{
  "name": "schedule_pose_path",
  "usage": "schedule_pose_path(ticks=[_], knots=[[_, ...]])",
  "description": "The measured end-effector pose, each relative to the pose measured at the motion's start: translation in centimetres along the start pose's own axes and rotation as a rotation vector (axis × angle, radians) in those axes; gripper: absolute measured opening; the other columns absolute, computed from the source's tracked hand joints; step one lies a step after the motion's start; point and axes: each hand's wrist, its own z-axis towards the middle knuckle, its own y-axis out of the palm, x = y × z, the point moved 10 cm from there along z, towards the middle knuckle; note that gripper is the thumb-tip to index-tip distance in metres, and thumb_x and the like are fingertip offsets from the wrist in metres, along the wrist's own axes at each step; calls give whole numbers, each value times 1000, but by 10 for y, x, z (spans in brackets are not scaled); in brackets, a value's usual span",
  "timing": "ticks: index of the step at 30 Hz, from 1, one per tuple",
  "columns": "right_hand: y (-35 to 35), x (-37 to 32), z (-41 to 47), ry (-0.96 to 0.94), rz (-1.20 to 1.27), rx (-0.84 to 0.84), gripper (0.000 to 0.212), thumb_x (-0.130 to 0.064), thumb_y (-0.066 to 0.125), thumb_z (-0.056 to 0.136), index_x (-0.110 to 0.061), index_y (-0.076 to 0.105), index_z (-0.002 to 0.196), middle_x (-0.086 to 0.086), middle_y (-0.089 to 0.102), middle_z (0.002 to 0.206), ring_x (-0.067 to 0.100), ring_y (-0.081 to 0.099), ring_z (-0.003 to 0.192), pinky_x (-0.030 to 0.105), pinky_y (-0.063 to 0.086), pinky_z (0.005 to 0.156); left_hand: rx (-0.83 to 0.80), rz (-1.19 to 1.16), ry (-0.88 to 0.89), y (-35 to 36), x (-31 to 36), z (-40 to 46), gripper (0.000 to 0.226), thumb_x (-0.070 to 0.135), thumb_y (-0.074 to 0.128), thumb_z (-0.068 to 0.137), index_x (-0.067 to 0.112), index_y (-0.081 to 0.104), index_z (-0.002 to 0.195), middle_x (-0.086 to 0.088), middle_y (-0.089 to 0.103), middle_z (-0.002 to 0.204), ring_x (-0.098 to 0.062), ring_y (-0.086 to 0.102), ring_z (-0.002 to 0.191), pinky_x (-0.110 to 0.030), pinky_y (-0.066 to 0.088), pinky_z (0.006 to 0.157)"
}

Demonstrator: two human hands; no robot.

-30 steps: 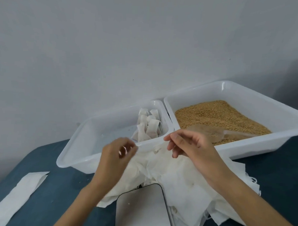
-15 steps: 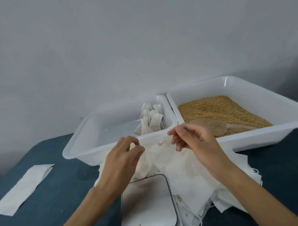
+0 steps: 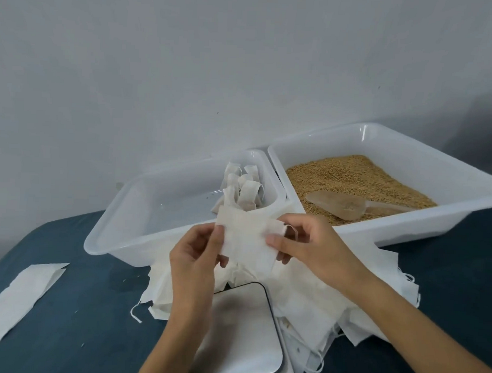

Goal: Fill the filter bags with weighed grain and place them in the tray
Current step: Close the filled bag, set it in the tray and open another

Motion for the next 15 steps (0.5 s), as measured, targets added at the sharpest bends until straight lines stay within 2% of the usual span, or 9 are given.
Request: schedule_pose_path(ticks=[2, 4, 5, 6, 8, 10, 11, 13, 15], knots=[[4, 4, -1, 44, 32, -53, 3, -4, 73, 90, -1, 72, 92, 16, 60, 69, 15, 66, 63, 30, 57, 65, 29, -20, -71, -9, -15, 0, 14, 17, 67, 100, 7, 74, 93, -10, 71, 83, -21, 53, 63, -25, 49, 57], [5, 5, -1, 44, 56, -48, 5, -2, 73, 90, -5, 73, 86, 10, 62, 67, 15, 65, 62, 25, 57, 64, 28, 48, -36, -13, -15, -1, 7, 15, 69, 98, 12, 74, 94, -4, 73, 85, -18, 57, 66, -27, 52, 61], [4, 5, -1, 36, 60, -31, 5, -3, 74, 89, -7, 74, 87, 8, 62, 66, 15, 65, 62, 23, 56, 64, 33, 134, 19, -14, -10, -2, 5, 13, 71, 97, 18, 72, 97, 1, 73, 88, -15, 60, 70, -29, 53, 65], [3, 5, 0, 31, 64, -11, 5, -5, 76, 88, -8, 74, 91, 7, 61, 66, 17, 64, 62, 23, 55, 65, 54, 243, 96, -14, -3, -4, 17, 12, 74, 95, 25, 68, 103, 6, 70, 92, -13, 61, 74, -29, 54, 70], [0, 9, 2, 34, 59, 31, 20, -12, 81, 82, -9, 70, 99, 6, 58, 64, 20, 62, 59, 26, 55, 66, 61, 378, 286, -10, 17, -11, 32, 10, 77, 92, 32, 60, 106, 11, 63, 92, -14, 59, 78, -24, 52, 74], [0, 14, 2, 44, 41, 53, 34, -24, 85, 74, -11, 62, 96, 1, 54, 59, 19, 57, 56, 27, 51, 65, -24, 421, 446, 5, 33, -23, 23, 15, 75, 92, 31, 60, 100, 10, 60, 86, -18, 56, 74, -25, 50, 70], [1, 15, 2, 39, 32, 55, 39, -29, 86, 72, -11, 57, 93, -1, 53, 58, 18, 55, 54, 25, 49, 62, -90, 407, 469, 14, 34, -27, 17, 21, 74, 93, 30, 60, 95, 7, 59, 81, -19, 55, 70, -27, 49, 67], [4, 15, 1, 5, 22, 55, 42, -30, 86, 72, -10, 52, 86, -3, 52, 58, 15, 53, 52, 21, 45, 57, -239, 369, 432, 31, 29, -34, 13, 30, 72, 93, 30, 61, 86, 3, 61, 75, -18, 55, 66, -28, 49, 64], [10, 10, 1, -48, 46, 11, 31, -23, 83, 79, -8, 56, 81, -2, 56, 63, 11, 54, 56, 18, 44, 58, -334, 387, 382, 42, 21, -38, 15, 34, 72, 93, 28, 64, 82, 3, 64, 74, -16, 57, 67, -27, 50, 66]])
